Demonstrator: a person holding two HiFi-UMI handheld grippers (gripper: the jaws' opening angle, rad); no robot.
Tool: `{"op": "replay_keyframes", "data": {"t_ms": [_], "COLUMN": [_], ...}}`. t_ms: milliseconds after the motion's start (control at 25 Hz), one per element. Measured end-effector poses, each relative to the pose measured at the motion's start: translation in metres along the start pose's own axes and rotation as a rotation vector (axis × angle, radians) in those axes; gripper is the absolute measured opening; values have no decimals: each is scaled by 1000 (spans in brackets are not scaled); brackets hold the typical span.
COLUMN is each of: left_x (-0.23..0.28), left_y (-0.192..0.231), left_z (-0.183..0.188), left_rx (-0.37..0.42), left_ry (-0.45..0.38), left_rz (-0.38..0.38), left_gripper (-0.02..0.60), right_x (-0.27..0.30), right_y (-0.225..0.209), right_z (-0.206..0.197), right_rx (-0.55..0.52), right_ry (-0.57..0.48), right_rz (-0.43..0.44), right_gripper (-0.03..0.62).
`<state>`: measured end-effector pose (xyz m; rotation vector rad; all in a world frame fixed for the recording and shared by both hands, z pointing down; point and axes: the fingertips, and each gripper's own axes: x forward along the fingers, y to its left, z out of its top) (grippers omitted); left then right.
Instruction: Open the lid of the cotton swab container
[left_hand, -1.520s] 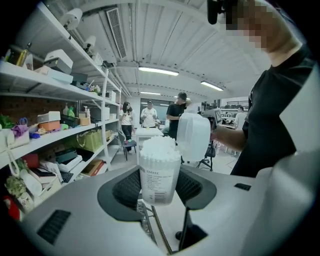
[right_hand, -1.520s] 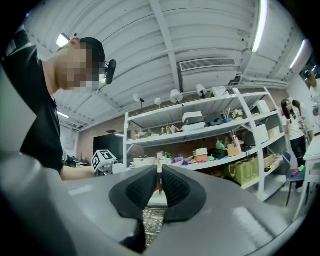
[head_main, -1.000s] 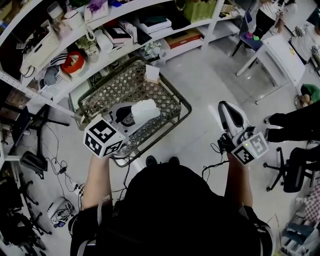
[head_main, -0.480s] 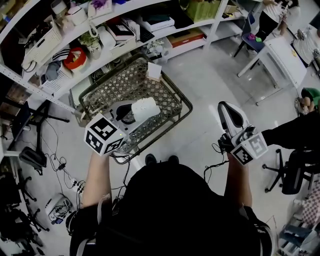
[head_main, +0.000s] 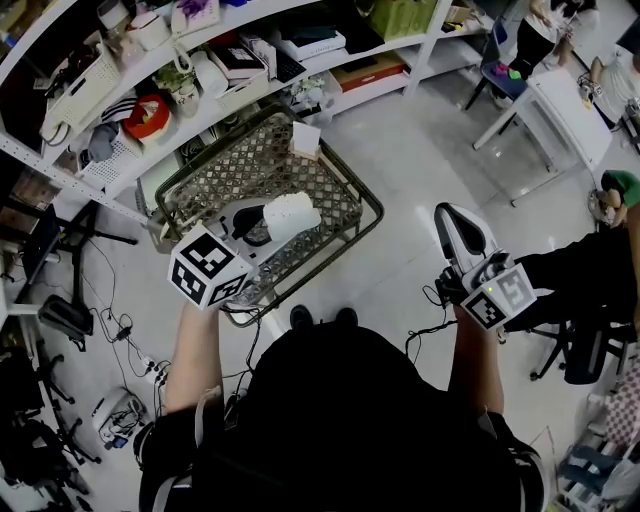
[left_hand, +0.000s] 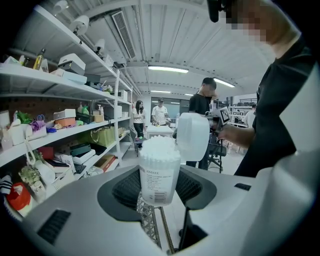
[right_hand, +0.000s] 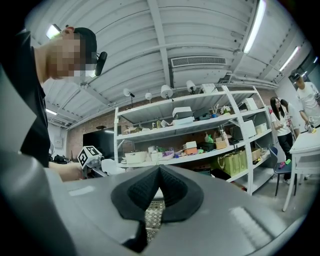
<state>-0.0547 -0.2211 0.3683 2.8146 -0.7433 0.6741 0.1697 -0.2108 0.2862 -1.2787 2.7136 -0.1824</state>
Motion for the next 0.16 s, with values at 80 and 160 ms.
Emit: {"op": "replay_keyframes", "data": {"t_ms": [80,160], "left_x": [1,1], "left_y": [0,0], "left_z": [0,-1], "left_rx": [2,4], "left_ry": [0,0], "left_rz": [-2,-3], "left_gripper": [196,196], "right_x": [1,1], "right_y": [1,1], "right_z": [0,0], "right_rx": [-3,-2], "right_ry": [4,6], "right_rz": [-2,-3], "right_gripper": [8,8]}}
